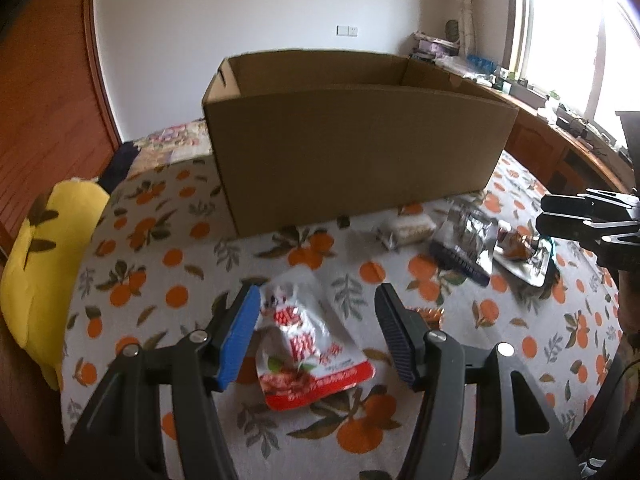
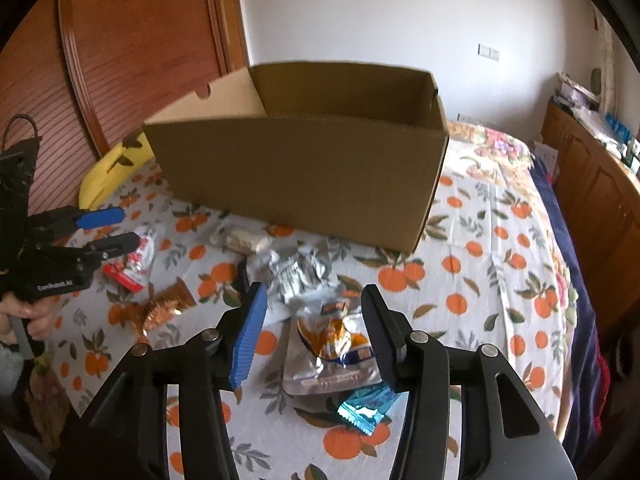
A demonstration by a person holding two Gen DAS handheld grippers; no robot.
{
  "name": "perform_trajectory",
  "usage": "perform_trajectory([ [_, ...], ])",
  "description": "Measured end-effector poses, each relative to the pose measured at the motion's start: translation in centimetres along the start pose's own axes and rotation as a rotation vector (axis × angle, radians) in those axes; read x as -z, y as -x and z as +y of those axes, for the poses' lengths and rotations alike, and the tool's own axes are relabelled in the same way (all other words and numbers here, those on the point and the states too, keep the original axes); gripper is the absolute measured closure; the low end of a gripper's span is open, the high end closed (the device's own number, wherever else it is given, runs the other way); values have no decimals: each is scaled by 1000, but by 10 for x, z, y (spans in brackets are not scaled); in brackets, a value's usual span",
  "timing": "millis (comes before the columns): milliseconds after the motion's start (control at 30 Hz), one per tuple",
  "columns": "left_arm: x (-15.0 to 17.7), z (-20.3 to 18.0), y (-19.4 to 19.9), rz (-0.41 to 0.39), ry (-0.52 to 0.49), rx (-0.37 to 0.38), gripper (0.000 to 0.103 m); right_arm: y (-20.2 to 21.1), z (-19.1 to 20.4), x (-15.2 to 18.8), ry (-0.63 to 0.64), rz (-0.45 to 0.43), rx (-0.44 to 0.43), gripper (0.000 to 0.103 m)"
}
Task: Organize snacks
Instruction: 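Move both open grippers back toward the remaining snacks on the table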
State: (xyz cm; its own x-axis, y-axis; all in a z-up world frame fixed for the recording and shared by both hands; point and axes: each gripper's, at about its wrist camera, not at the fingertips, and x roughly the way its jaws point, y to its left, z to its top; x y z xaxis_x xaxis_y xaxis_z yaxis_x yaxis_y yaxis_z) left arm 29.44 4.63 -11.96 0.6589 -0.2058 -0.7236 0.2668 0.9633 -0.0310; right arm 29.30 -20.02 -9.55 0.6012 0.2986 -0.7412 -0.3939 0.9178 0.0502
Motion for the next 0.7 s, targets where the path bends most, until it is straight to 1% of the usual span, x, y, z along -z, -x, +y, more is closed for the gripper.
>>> perform_trajectory([
  [167, 9, 5, -6, 28, 20, -3, 42, -15, -3, 8, 0, 38, 2, 50],
  [300, 13, 8, -9, 38, 32, -1, 42, -25, -4, 12, -1, 64, 2, 46],
  [700, 17, 11, -19, 80, 48, -5, 41, -50, -1, 22, 21, 124, 33, 41],
])
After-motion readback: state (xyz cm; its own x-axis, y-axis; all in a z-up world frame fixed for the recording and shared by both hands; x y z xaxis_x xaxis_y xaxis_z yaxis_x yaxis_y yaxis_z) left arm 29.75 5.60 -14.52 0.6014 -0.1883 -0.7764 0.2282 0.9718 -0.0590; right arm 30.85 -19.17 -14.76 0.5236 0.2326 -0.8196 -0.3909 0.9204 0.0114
